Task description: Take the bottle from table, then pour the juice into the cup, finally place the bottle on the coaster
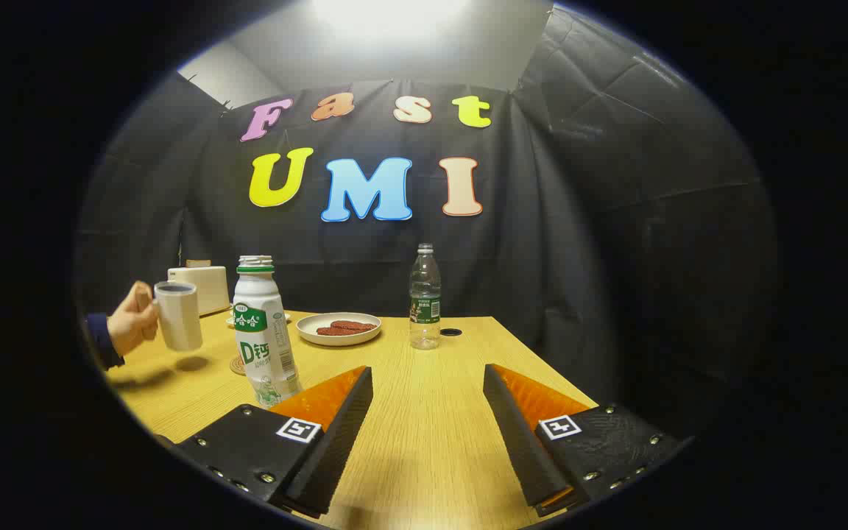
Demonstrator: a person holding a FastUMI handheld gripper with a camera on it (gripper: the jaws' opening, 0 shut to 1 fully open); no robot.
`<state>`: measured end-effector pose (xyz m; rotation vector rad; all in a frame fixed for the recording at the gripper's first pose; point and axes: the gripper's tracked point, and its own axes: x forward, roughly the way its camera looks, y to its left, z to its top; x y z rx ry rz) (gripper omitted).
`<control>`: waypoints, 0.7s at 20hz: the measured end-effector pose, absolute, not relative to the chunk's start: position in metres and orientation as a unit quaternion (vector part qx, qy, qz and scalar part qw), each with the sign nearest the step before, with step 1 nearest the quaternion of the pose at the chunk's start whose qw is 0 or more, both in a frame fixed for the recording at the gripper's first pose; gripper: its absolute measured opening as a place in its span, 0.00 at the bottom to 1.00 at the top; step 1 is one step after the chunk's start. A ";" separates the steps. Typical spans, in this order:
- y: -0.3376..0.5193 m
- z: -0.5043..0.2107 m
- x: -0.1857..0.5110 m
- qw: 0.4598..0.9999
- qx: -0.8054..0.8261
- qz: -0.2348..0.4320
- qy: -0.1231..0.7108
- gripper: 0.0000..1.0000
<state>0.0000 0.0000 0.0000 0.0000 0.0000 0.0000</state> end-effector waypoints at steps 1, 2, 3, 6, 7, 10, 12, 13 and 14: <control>0.000 0.001 0.000 1.000 0.000 0.000 0.000 0.92; 0.000 0.000 0.000 1.000 0.000 0.000 0.000 0.92; 0.000 0.001 0.000 1.000 0.000 0.000 0.000 0.92; 0.000 0.001 -0.001 1.000 0.000 0.000 0.000 0.92; 0.000 0.000 0.000 1.000 0.000 0.000 0.000 0.92; 0.000 0.000 0.000 1.000 0.000 0.000 0.001 0.92; 0.000 0.000 0.000 1.000 0.000 0.000 0.000 0.92; -0.001 0.000 0.002 1.000 0.000 -0.001 0.000 0.92; 0.000 -0.002 0.001 1.000 0.001 -0.001 0.000 0.92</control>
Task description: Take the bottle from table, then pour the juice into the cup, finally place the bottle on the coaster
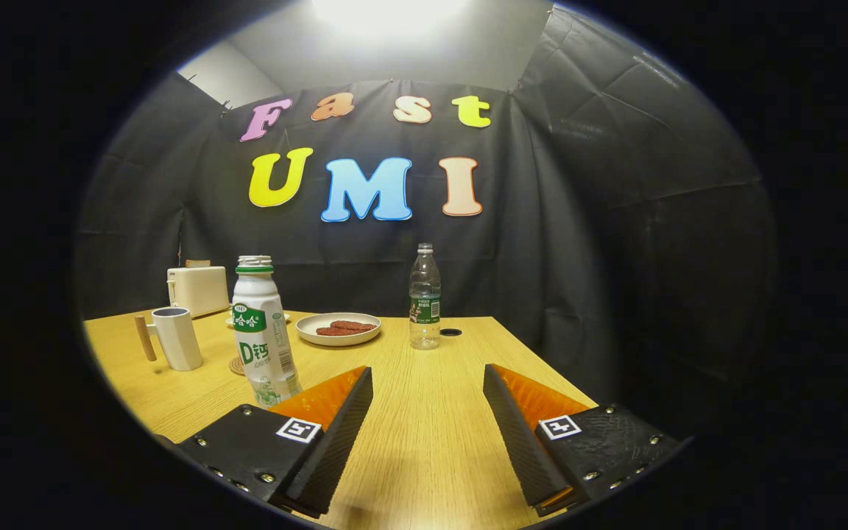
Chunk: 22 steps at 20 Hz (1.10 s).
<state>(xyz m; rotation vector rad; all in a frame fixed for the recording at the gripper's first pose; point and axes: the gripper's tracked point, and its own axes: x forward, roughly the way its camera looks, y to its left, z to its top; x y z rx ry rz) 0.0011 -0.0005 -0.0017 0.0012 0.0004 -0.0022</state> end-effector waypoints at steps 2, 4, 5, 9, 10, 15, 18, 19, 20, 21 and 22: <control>-0.001 -0.001 0.003 1.000 0.001 -0.001 0.003 0.92; -0.001 0.000 0.003 1.000 0.001 -0.002 0.003 0.92; -0.001 0.000 0.004 1.000 0.001 -0.002 0.003 0.92; 0.000 0.000 0.037 1.000 0.000 -0.004 0.008 0.92; 0.000 0.000 0.043 1.000 0.000 -0.005 0.009 0.92; -0.005 0.008 0.062 1.000 -0.004 -0.015 -0.001 0.92; -0.003 0.028 0.069 1.000 -0.005 -0.015 -0.016 0.92; -0.001 0.037 0.068 1.000 -0.004 -0.013 -0.021 0.92; 0.003 0.045 0.066 1.000 -0.005 -0.011 -0.025 0.92; 0.008 0.052 0.063 1.000 -0.006 -0.007 -0.028 0.92; 0.014 0.059 0.059 1.000 -0.006 -0.001 -0.029 0.92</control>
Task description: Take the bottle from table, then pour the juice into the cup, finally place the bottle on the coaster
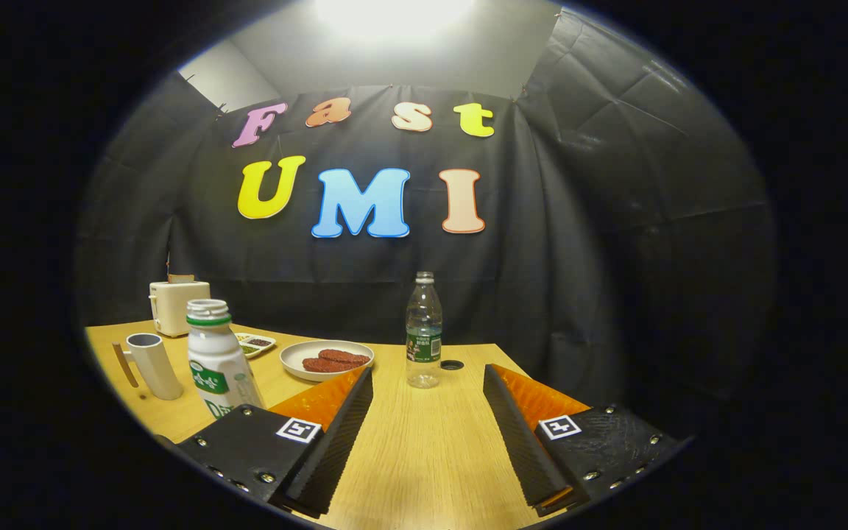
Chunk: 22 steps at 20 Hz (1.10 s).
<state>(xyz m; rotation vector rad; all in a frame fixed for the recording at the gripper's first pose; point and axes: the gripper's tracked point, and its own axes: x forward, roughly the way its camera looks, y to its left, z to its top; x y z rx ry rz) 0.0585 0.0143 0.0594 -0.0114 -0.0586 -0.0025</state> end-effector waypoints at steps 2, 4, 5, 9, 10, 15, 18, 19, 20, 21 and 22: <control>0.032 0.071 0.047 0.999 0.006 0.016 -0.031 0.92; 0.049 0.077 0.036 0.999 0.032 0.035 -0.025 0.92; 0.056 0.081 0.032 0.998 0.041 0.043 -0.024 0.92; 0.079 0.085 0.019 0.997 0.043 0.064 -0.024 0.92; 0.088 0.083 0.018 0.996 0.041 0.071 -0.023 0.92; 0.137 0.064 0.015 0.993 0.036 0.113 -0.009 0.92; 0.155 0.052 0.025 0.992 0.031 0.125 -0.002 0.92; 0.159 0.048 0.029 0.992 0.028 0.126 0.000 0.92; 0.161 0.045 0.031 0.992 0.026 0.127 0.002 0.92; 0.163 0.041 0.035 0.992 0.025 0.127 0.003 0.92; 0.163 0.037 0.039 0.992 0.025 0.125 0.005 0.92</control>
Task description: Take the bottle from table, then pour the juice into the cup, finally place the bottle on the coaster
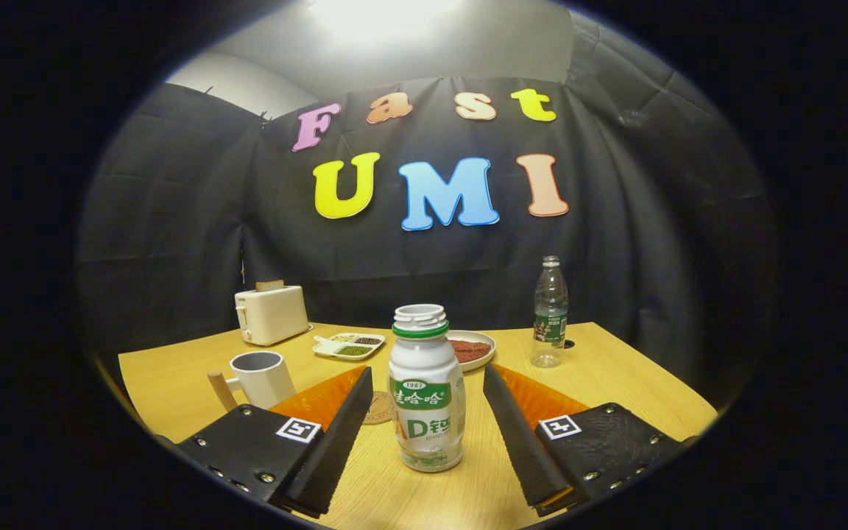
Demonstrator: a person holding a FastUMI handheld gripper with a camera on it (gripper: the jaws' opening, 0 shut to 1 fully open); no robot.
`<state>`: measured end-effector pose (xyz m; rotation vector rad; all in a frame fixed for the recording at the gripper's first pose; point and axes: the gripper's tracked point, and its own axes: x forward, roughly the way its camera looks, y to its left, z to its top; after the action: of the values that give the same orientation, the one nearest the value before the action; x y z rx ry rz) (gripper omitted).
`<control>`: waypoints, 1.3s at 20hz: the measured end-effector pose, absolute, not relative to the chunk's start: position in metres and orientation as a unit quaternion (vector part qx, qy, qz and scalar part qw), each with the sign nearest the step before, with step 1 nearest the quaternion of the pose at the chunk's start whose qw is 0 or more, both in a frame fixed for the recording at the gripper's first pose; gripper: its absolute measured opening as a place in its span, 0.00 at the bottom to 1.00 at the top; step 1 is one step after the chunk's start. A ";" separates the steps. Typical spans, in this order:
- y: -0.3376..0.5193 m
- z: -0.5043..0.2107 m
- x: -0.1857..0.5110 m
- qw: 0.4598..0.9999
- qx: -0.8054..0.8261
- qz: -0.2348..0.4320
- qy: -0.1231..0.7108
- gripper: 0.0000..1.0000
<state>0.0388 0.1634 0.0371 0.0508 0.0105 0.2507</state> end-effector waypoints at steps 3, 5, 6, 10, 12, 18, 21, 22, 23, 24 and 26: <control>0.166 0.020 0.049 0.992 0.032 0.123 0.021 0.92; 0.170 0.010 0.056 0.991 0.039 0.124 0.034 0.92; 0.171 0.005 0.059 0.990 0.041 0.125 0.041 0.92; 0.173 -0.007 0.072 0.990 0.050 0.121 0.054 0.92; 0.174 -0.010 0.076 0.990 0.044 0.119 0.057 0.92; 0.177 -0.012 0.078 0.991 0.015 0.115 0.065 0.81; 0.178 -0.013 0.077 0.991 -0.004 0.115 0.070 0.77; 0.179 -0.012 0.076 0.991 -0.013 0.115 0.070 0.74; 0.181 -0.012 0.076 0.991 -0.025 0.113 0.070 0.74; 0.183 -0.010 0.076 0.991 -0.038 0.111 0.069 0.74; 0.185 -0.009 0.076 0.989 -0.069 0.108 0.068 0.74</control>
<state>0.0757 0.1851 -0.0089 -0.1384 0.1372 0.2159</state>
